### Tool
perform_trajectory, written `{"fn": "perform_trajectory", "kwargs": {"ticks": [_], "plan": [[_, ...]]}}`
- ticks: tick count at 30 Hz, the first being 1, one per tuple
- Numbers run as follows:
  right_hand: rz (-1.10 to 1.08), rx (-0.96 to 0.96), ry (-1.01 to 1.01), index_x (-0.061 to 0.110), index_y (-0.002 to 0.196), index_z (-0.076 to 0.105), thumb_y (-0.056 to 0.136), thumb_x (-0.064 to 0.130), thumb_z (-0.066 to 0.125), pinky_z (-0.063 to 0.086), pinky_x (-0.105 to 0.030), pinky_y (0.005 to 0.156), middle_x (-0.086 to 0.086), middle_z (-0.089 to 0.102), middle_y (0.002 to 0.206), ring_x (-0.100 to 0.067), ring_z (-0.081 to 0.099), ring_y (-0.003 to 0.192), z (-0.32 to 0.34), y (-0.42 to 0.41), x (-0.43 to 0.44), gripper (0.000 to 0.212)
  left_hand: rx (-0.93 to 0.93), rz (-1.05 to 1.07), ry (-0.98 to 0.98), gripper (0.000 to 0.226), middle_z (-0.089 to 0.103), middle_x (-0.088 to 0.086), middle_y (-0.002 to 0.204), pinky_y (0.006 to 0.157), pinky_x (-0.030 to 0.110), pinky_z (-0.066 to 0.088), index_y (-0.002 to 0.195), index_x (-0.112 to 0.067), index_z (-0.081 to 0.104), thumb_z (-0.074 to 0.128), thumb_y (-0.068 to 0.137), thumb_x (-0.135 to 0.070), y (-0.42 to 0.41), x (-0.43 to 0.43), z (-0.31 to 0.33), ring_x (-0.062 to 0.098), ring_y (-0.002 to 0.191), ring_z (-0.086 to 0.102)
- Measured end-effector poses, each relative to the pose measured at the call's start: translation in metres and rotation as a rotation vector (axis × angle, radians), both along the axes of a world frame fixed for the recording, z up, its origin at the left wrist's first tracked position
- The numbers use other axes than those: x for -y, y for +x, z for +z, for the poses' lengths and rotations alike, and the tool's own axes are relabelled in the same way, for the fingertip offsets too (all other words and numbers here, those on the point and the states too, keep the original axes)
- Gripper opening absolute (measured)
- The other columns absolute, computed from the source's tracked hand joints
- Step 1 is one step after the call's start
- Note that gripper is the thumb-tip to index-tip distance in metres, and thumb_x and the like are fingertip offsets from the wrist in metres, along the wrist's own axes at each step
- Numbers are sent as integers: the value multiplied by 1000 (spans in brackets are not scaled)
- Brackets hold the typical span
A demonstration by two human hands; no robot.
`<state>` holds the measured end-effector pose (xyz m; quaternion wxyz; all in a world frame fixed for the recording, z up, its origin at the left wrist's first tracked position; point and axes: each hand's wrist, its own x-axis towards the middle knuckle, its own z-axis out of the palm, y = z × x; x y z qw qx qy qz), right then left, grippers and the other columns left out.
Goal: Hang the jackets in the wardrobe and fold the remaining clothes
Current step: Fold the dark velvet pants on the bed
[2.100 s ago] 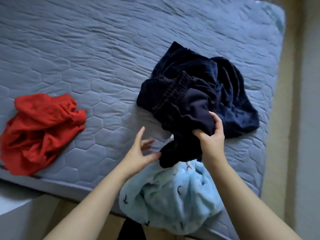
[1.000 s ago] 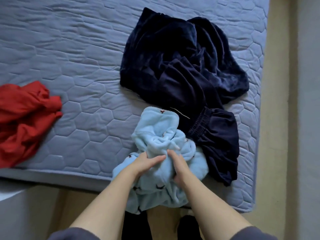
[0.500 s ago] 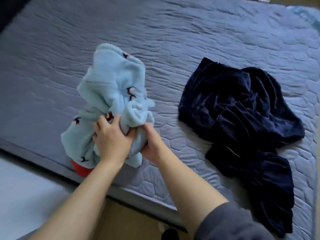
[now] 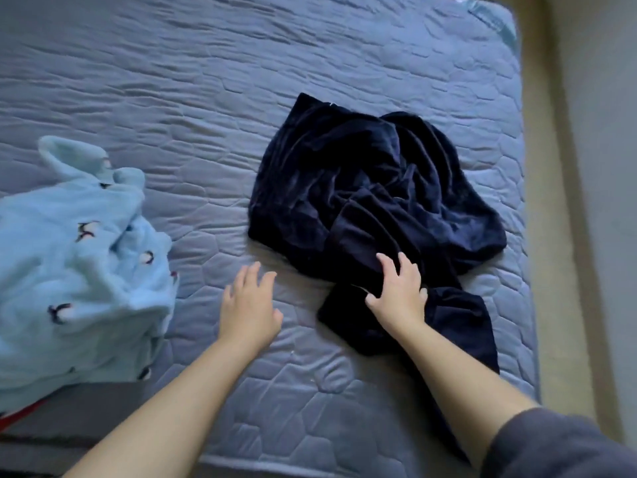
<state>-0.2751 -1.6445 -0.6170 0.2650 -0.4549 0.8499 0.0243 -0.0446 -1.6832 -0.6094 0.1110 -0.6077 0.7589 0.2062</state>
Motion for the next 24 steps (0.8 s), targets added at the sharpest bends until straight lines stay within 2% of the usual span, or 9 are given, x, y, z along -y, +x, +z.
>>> {"fn": "perform_trajectory", "kwargs": {"ticks": [2, 3, 5, 7, 12, 15, 18, 21, 24], "plan": [[91, -41, 129, 42, 149, 8, 80, 26, 72, 26, -62, 108, -5, -11, 159, -37, 8, 145, -19, -36, 2, 95, -29, -41, 34, 69, 10, 7, 158, 114, 39, 23, 146, -22, 24, 57, 87, -29, -49, 12, -22, 25, 146, 8], [149, -47, 180, 43, 148, 8, 81, 20, 71, 33, -58, 105, -8, -12, 159, -39, 19, 141, -30, -50, 1, 96, -25, -71, 39, 70, 9, 7, 159, 114, 40, 24, 146, -21, 23, 59, 87, -28, -70, 17, -33, 26, 146, 7], [272, -75, 264, 37, 147, 17, 84, 8, 61, 45, -45, 92, -17, 12, 152, -39, 45, 123, -54, -75, -16, 82, -4, -138, 20, 70, 8, 7, 159, 114, 42, 24, 145, -20, 24, 62, 86, -25, -102, 23, -55, 26, 147, 5], [302, -116, 332, 26, 143, 30, 89, 6, 48, 46, -40, 85, -14, 36, 132, -37, 53, 111, -74, -97, -48, 60, 30, -207, -36, 70, 7, 8, 159, 115, 45, 22, 142, -19, 26, 64, 84, -23, -121, 26, -72, 25, 147, 4], [102, -122, 427, 11, 131, 40, 91, 12, 47, 45, -41, 87, -12, 41, 126, -38, 53, 114, -90, -133, -87, 40, 177, -347, -154, 90, 11, 9, 157, 113, 51, 19, 150, -20, 8, 66, 81, -22, -146, 42, -100, 26, 145, 11], [11, -50, 463, 8, 136, 36, 89, 17, 55, 44, -42, 94, -17, 39, 134, -38, 50, 121, -100, -140, -72, 51, 229, -421, -229, 71, 51, 5, 126, 92, 41, 36, 149, -20, 19, 54, 88, -17, -155, 54, -113, 24, 117, 50], [9, -56, 447, 9, 135, 34, 87, 15, 56, 44, -43, 94, -16, 37, 133, -39, 50, 120, -104, -136, -74, 53, 290, -574, -328, 55, 62, 5, 101, 73, 35, 35, 144, -25, 34, 45, 91, -14, -145, 56, -111, 27, 91, 61], [51, -119, 402, 12, 134, 35, 88, 14, 55, 44, -42, 88, -14, 38, 128, -39, 52, 115, -93, -126, -87, 50, 420, -688, -346, 39, 63, 3, 101, 67, 30, 33, 131, -27, 45, 42, 94, -18, -118, 59, -88, 25, 89, 63], [136, -155, 353, 13, 131, 40, 88, 18, 55, 44, -36, 80, -12, 50, 125, -35, 56, 111, -76, -103, -85, 46, 676, -686, -244, 30, 64, -3, 114, 74, 30, 44, 123, -27, 52, 41, 97, -17, -84, 73, -50, 18, 103, 63]]}}
